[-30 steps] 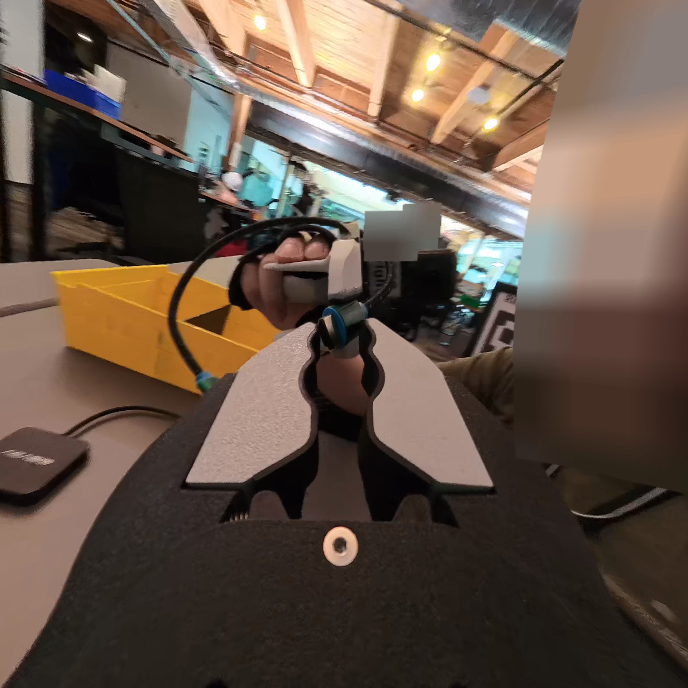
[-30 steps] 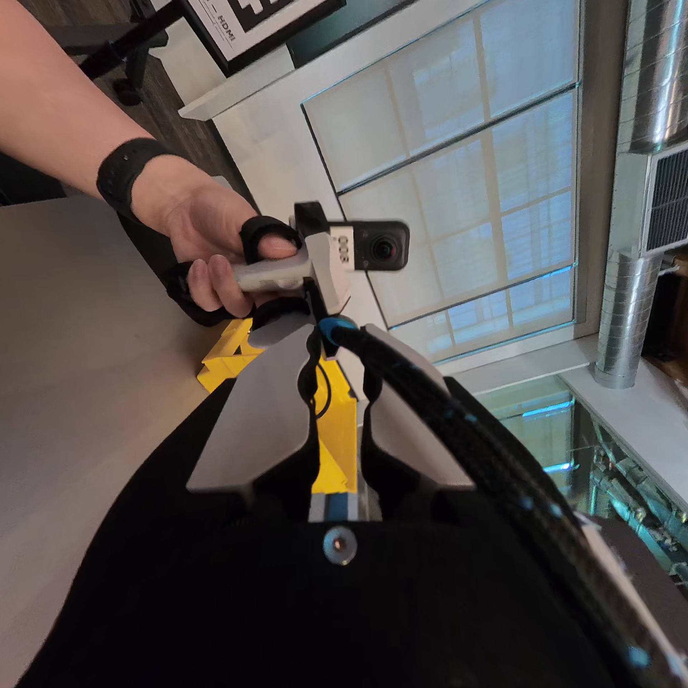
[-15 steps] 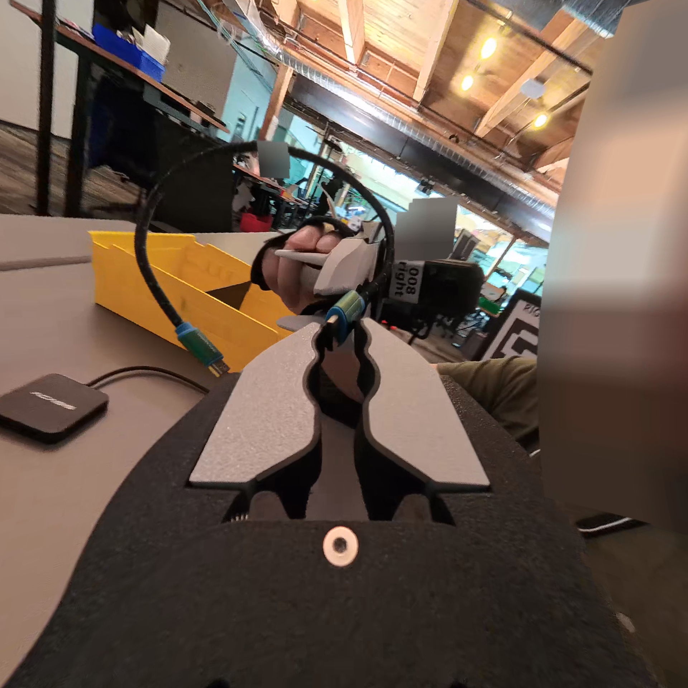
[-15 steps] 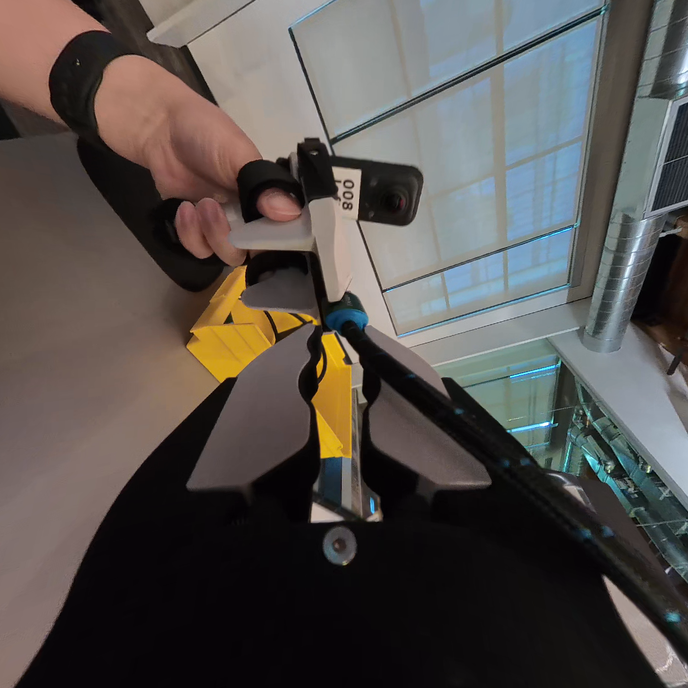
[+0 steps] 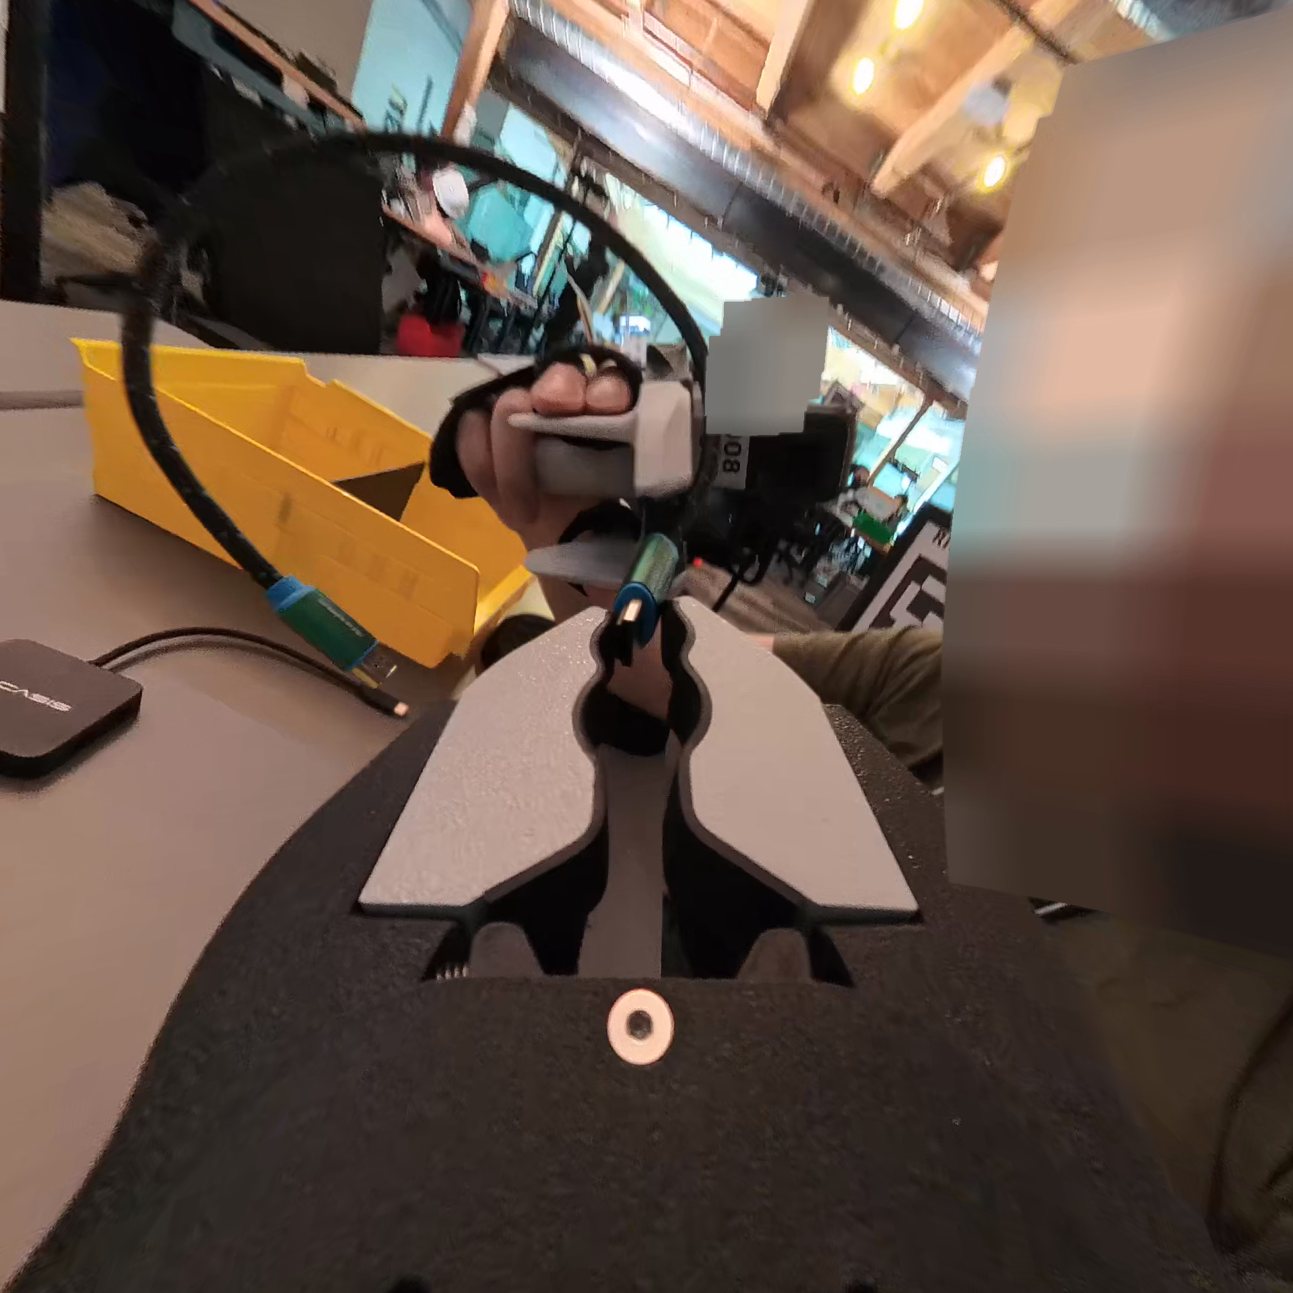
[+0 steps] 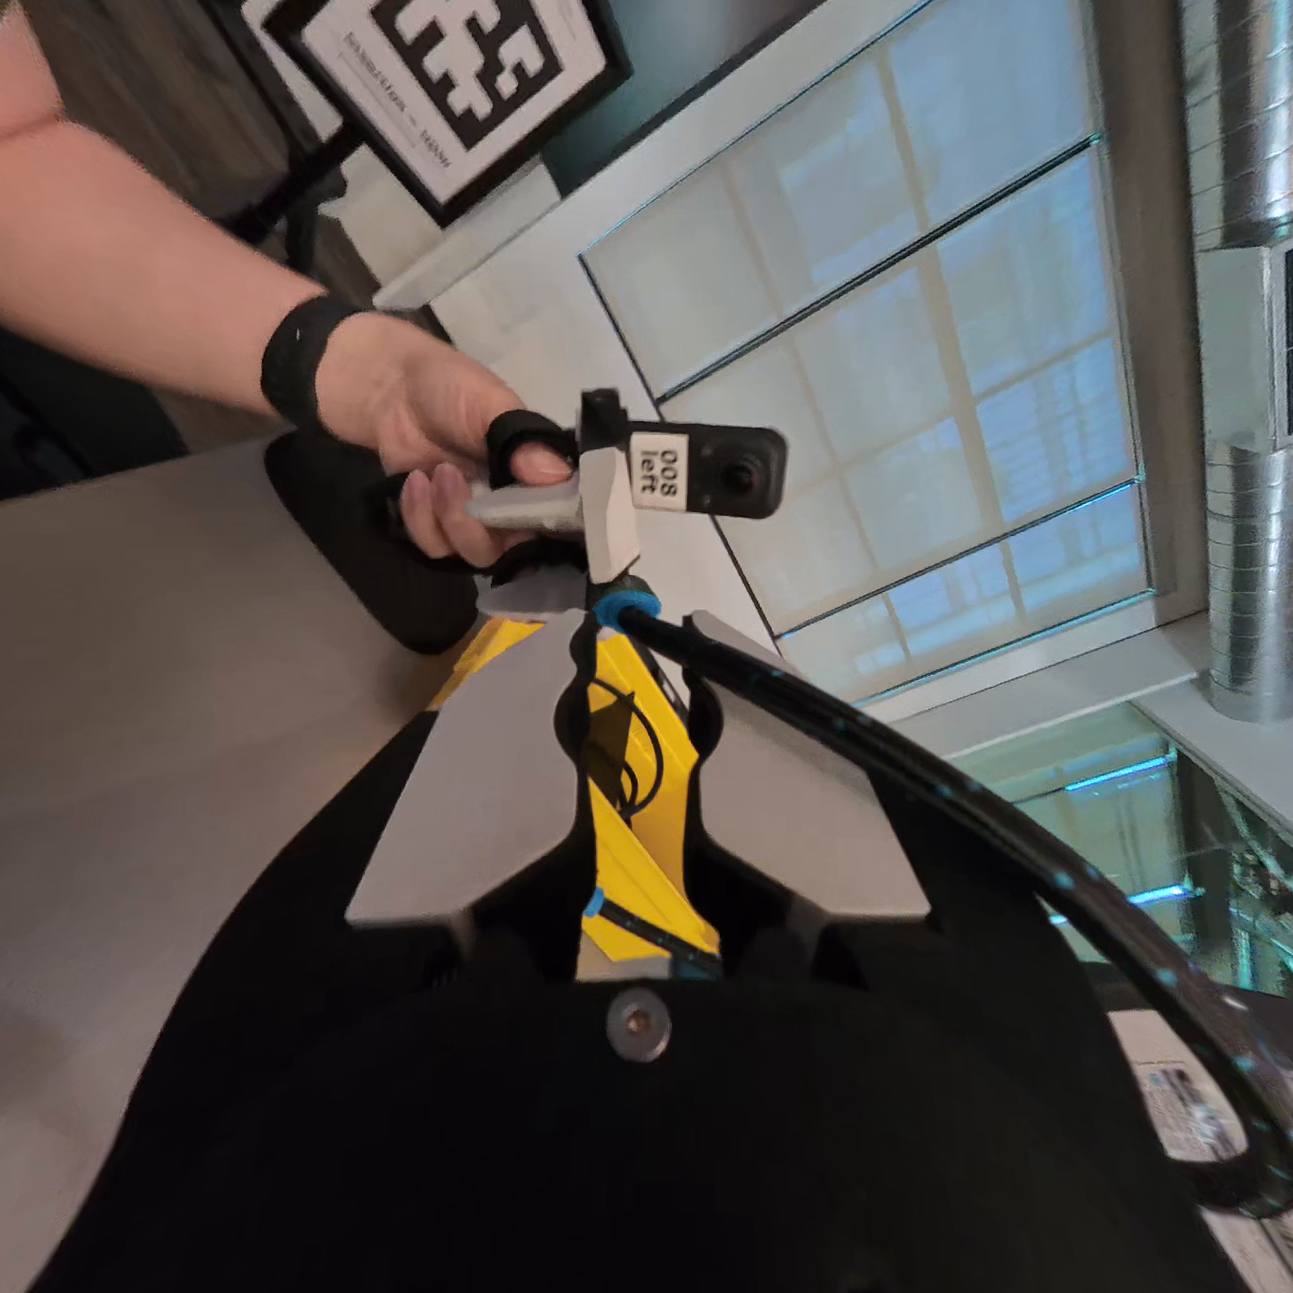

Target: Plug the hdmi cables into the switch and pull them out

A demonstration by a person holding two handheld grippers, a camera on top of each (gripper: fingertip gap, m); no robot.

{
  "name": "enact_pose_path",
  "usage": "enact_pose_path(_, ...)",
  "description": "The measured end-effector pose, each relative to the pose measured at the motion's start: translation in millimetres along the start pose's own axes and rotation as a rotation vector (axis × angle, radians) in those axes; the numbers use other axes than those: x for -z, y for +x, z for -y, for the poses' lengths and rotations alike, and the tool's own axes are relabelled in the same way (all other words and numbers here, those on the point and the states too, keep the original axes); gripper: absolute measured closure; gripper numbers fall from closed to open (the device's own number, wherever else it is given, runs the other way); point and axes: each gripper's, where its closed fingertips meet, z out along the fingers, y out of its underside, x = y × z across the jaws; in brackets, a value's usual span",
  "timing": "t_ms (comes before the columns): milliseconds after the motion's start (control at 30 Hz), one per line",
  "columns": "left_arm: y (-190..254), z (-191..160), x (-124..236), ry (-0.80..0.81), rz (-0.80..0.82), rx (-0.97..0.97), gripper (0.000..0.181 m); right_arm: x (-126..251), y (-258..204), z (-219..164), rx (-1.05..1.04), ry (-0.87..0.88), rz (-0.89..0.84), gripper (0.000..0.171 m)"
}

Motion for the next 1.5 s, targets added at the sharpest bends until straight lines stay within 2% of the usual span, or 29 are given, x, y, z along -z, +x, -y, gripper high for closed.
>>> enact_pose_path(33, 3, -3, -3, -0.037, 0.001, -0.02, 0.17, -2, -3, -3, 0.029, -0.026, 0.007, 0.143)
enact_pose_path(267, 25, -7, -22, -0.285, 0.063, -0.174, 0.17, -20, -10, -17, 0.166, -0.152, -0.039, 0.132)
enact_pose_path(367, 21, -6, -25, -0.326, 0.104, -0.174, 0.17, -21, -10, -5, 0.14, -0.078, -0.062, 0.131)
enact_pose_path(467, 19, -8, -25, -0.325, 0.07, -0.099, 0.169, -15, 1, 10, 0.14, -0.016, -0.128, 0.123)
enact_pose_path(633, 16, -3, -24, -0.248, -0.014, 0.012, 0.169, -10, -10, 30, 0.214, 0.049, -0.067, 0.135)
enact_pose_path(667, 15, 0, -22, -0.231, -0.021, 0.02, 0.169, -11, -12, 28, 0.224, 0.03, -0.047, 0.141)
enact_pose_path(800, 8, 5, -21, -0.204, 0.036, -0.014, 0.169, -10, 5, 4, 0.202, -0.107, -0.119, 0.142)
enact_pose_path(1133, -2, 15, -12, -0.151, 0.14, -0.078, 0.169, -16, 12, -10, -0.02, -0.13, -0.131, 0.149)
enact_pose_path(1300, -8, 12, -9, -0.151, 0.148, -0.043, 0.169, -18, 9, -16, 0.063, -0.167, -0.151, 0.148)
enact_pose_path(1500, -14, 11, -5, -0.134, 0.164, -0.025, 0.168, -21, 7, -22, 0.051, -0.194, -0.166, 0.148)
